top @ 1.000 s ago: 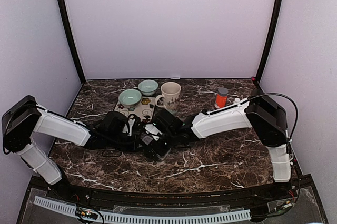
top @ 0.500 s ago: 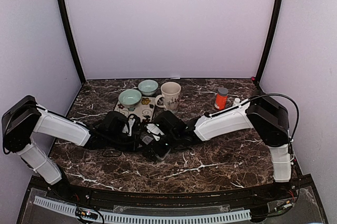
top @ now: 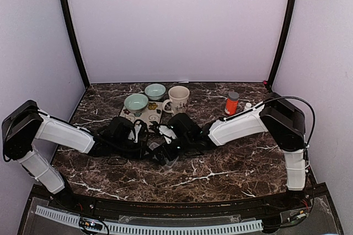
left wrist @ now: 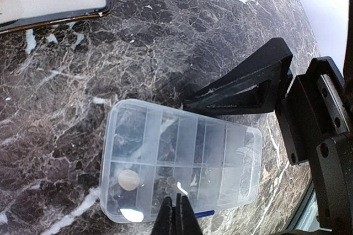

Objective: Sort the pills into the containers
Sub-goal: Close the lid of the pill container, then position the pill container at the center of the board.

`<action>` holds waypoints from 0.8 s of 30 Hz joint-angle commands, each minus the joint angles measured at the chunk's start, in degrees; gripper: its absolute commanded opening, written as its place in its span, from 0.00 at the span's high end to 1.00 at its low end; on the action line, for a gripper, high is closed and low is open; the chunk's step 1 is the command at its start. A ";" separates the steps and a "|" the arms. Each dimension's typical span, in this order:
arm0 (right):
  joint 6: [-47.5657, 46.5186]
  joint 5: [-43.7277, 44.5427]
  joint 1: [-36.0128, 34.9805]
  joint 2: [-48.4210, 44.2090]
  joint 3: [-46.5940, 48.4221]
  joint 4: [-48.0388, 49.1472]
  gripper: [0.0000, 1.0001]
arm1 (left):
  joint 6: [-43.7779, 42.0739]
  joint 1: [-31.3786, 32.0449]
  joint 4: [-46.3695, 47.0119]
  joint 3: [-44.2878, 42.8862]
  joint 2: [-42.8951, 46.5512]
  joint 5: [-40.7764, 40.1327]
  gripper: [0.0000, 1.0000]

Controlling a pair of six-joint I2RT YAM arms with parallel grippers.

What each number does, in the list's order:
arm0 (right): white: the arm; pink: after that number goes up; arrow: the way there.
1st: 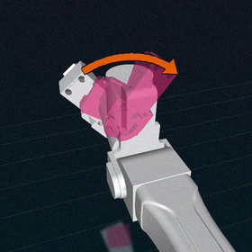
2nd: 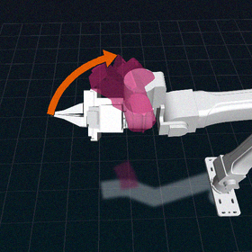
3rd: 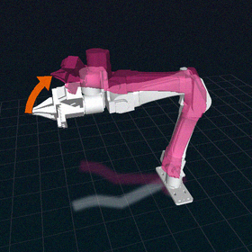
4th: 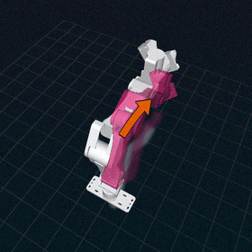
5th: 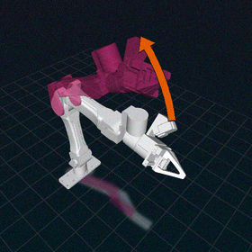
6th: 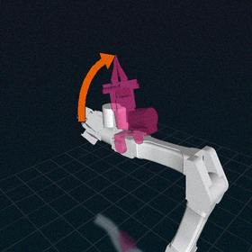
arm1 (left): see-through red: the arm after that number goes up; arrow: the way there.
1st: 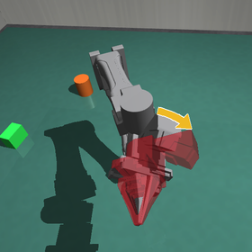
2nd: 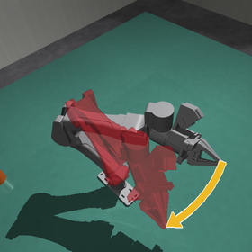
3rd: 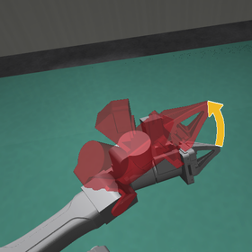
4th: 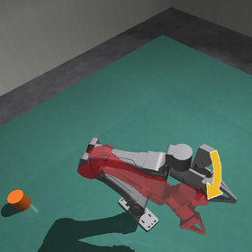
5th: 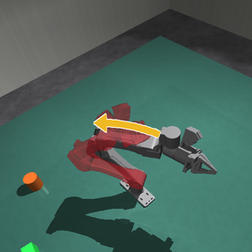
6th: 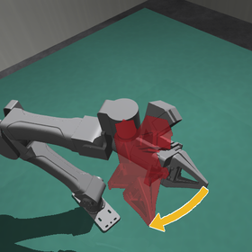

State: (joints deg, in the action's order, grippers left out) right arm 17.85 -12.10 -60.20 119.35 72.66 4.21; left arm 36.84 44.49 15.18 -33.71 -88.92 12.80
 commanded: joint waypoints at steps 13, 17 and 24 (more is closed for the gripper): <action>-8.63 15.49 -4.06 2.00 -0.35 -5.86 0.14 | 0.17 -0.45 -6.57 0.69 -1.98 -0.47 1.00; -10.34 17.86 -5.42 2.29 -0.16 -5.81 0.14 | 0.23 -0.53 -6.57 0.60 -2.21 -0.32 1.00; -12.41 21.77 -7.54 2.66 0.02 -5.11 0.14 | 0.11 -0.66 -6.91 0.23 -2.46 -0.15 1.00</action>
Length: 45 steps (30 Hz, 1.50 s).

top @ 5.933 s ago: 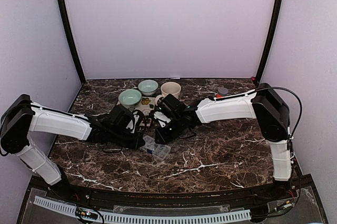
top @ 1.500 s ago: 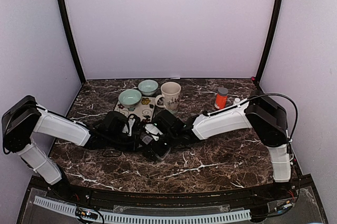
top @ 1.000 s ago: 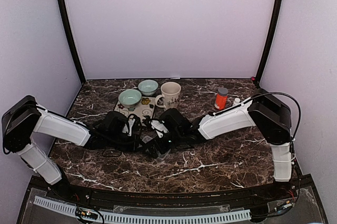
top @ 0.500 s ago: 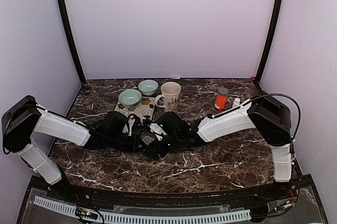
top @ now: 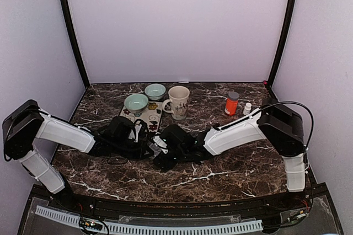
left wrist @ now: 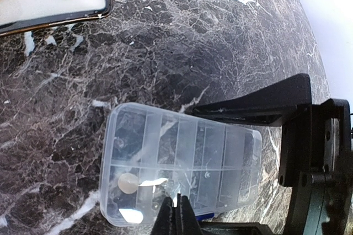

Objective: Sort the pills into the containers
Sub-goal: Position the pill container at the center of the board.

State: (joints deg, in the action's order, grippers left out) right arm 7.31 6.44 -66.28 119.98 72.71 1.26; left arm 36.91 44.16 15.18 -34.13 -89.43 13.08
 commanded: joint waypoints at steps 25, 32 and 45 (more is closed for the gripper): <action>-2.13 7.37 -2.10 1.89 -0.88 -0.76 0.43 | 0.54 -0.39 -7.86 0.75 -0.11 -2.01 0.92; -0.60 9.45 -2.00 1.23 -1.61 -1.56 0.47 | 0.80 -0.55 -10.07 0.23 2.48 -5.71 0.66; 6.89 15.12 0.19 -2.55 -5.09 -5.51 0.59 | 1.57 -0.66 -13.41 -0.34 6.80 -10.39 0.58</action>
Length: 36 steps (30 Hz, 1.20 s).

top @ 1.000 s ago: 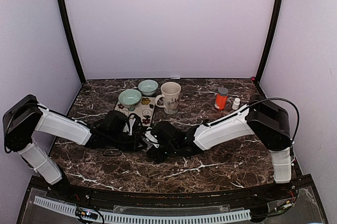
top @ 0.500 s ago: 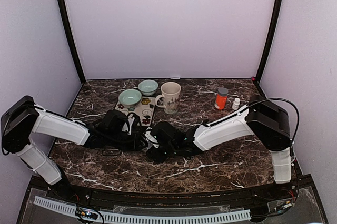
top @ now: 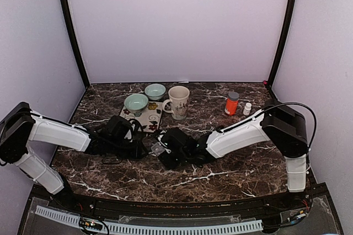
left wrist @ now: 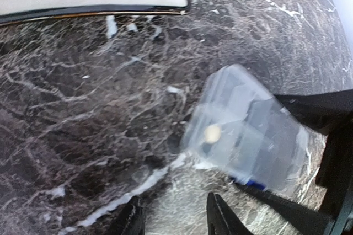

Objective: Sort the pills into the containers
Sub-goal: Position the pill container at the center of the board.

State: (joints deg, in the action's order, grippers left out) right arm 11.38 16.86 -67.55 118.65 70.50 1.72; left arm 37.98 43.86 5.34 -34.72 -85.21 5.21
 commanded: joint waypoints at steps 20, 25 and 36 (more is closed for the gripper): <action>13.73 10.87 12.89 0.02 0.23 -14.49 0.82 | -1.11 -0.35 -5.92 0.44 11.10 -9.73 0.58; 13.79 10.92 17.35 2.57 3.11 -15.63 0.81 | -1.27 -0.35 -6.79 0.61 13.17 -11.15 0.58; 16.39 9.95 22.64 5.71 5.79 -16.41 0.81 | -1.19 -0.30 -8.21 0.96 17.22 -14.01 0.59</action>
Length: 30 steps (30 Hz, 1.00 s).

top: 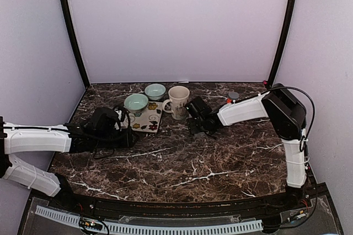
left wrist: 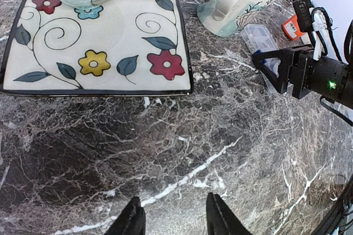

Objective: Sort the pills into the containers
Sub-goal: Position the pill container at the center of the board.

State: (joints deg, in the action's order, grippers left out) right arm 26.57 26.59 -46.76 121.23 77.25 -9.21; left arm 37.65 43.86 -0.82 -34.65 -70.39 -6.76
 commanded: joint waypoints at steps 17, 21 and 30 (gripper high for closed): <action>2.79 -3.30 2.32 -2.39 -5.50 -1.93 0.27 | -2.10 -0.35 -1.55 1.34 5.48 -3.83 0.58; 2.62 -3.16 1.96 -4.46 -5.88 -2.12 0.19 | -2.12 -0.35 -1.21 1.56 6.11 -3.96 0.58; 1.88 -2.70 1.18 -6.99 -5.83 -2.47 0.12 | -2.17 -0.35 -1.54 1.97 7.61 -5.01 0.56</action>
State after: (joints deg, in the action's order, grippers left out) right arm 29.02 23.99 -45.04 117.01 72.16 -9.78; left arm 36.18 43.83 -1.50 -33.74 -64.77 -10.37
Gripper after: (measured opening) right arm 0.875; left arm 0.435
